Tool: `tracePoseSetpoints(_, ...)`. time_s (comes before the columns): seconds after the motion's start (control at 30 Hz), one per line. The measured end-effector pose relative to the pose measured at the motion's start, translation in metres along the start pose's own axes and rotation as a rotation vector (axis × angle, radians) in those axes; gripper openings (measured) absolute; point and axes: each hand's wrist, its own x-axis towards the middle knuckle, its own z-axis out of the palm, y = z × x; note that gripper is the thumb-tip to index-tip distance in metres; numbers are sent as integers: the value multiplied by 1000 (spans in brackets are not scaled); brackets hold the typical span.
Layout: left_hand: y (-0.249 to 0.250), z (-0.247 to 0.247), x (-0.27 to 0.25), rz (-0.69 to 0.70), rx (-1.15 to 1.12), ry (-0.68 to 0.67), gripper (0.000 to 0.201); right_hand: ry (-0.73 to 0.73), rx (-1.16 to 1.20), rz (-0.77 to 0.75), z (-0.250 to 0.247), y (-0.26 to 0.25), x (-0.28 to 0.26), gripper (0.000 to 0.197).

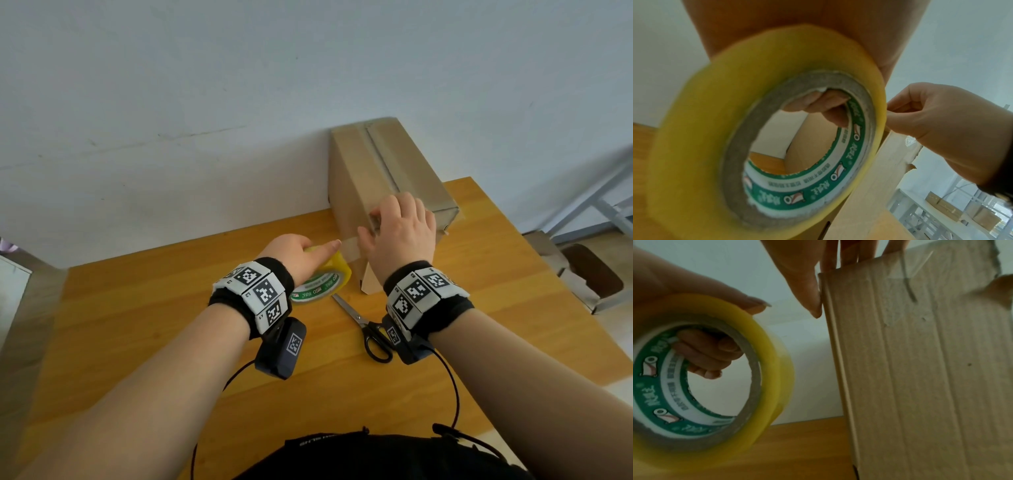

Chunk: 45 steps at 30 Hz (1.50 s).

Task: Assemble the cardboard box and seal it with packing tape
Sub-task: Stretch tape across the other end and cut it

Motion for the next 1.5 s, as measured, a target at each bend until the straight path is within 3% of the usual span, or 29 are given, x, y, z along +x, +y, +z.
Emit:
tracePoseSetpoints(0.2, 1, 2, 0, 11, -144, 19, 58, -22, -24, -34, -3, -1, 4, 22)
tracePoseSetpoints(0.33, -3, -1, -4, 123, -183, 52, 38, -13, -19, -43, -3, 0, 1, 28)
tracePoseSetpoints(0.5, 10, 2, -10, 215, -166, -18, 41, -16, -42, -64, -3, 1, 1, 24)
tracePoseSetpoints(0.67, 9, 2, -9, 212, -134, -10, 42, -10, -32, -49, -3, 1, -1, 25)
tracePoseSetpoints(0.83, 9, 2, -8, 215, -155, -10, 41, -106, 158, -22, -15, 10, 3, 30)
tracePoseSetpoints(1.0, 9, 4, -9, 221, -189, -5, 36, 180, 116, -239, -21, 25, -21, 14)
tracePoseSetpoints(1.07, 8, 6, -10, 224, -180, 5, 36, 164, 165, -314, -22, 31, -32, 15)
tracePoseSetpoints(1.2, 8, 7, -12, 224, -184, 23, 37, -76, 252, -237, -20, 41, -53, 27)
tracePoseSetpoints(1.3, 7, 10, -12, 217, -194, 22, 35, -602, -78, -77, -5, 49, -71, 25)
tracePoseSetpoints(1.37, 6, 12, -12, 207, -181, 22, 35, -855, -191, -25, 10, 54, -78, 24)
tracePoseSetpoints(1.5, 7, 13, -14, 188, -186, 34, 35, -1042, -207, 19, 38, 55, -90, 24)
